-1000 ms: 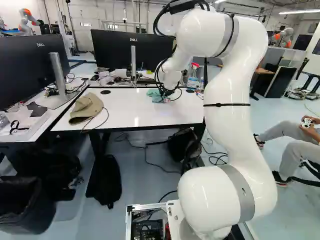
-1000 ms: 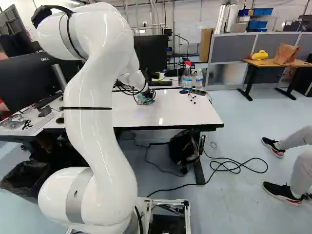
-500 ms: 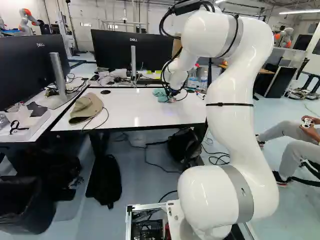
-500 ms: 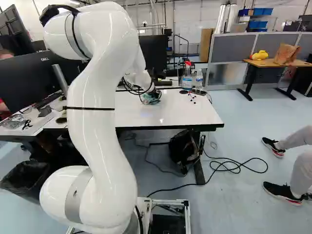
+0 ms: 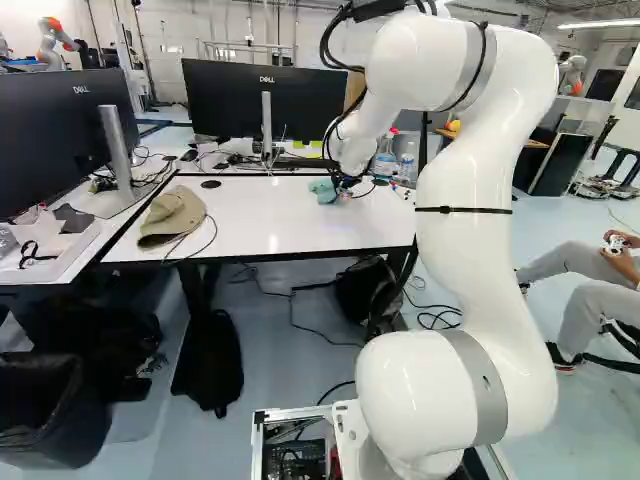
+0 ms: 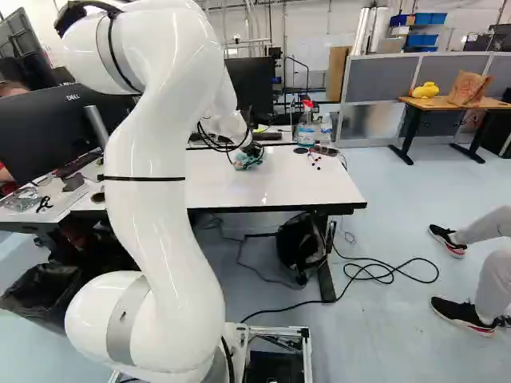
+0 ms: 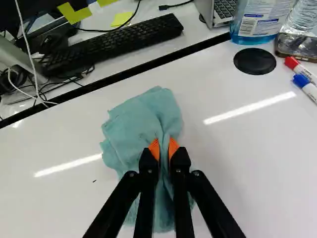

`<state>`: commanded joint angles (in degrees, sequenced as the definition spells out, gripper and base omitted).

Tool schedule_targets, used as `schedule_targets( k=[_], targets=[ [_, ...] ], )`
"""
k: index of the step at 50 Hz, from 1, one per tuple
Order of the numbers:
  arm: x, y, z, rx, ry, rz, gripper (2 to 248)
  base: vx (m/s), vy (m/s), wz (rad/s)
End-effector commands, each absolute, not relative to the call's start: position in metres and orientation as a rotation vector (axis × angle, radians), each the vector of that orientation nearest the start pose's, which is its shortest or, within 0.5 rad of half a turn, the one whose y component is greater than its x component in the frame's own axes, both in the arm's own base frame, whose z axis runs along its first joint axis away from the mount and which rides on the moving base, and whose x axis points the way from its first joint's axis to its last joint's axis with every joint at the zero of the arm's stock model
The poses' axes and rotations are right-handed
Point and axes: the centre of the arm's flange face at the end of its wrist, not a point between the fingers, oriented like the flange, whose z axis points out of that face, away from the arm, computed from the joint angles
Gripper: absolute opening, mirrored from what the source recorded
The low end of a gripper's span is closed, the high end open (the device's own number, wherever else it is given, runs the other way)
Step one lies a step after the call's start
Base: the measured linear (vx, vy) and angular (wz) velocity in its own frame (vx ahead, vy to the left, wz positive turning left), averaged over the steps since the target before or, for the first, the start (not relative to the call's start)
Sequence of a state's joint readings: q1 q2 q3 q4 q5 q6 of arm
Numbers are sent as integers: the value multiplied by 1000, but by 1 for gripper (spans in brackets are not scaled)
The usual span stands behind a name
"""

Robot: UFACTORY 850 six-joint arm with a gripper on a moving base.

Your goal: Clean the table with the green towel

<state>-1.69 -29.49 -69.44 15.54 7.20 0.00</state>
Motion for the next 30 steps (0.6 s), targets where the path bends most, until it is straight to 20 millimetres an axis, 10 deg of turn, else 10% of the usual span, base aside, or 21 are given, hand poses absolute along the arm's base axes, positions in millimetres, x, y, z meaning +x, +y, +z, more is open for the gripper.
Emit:
schedule_targets(
  k=[30],
  targets=[
    [597, -3, 437, -2783, 398, -1220, 41, 0, 0, 0]
  ],
)
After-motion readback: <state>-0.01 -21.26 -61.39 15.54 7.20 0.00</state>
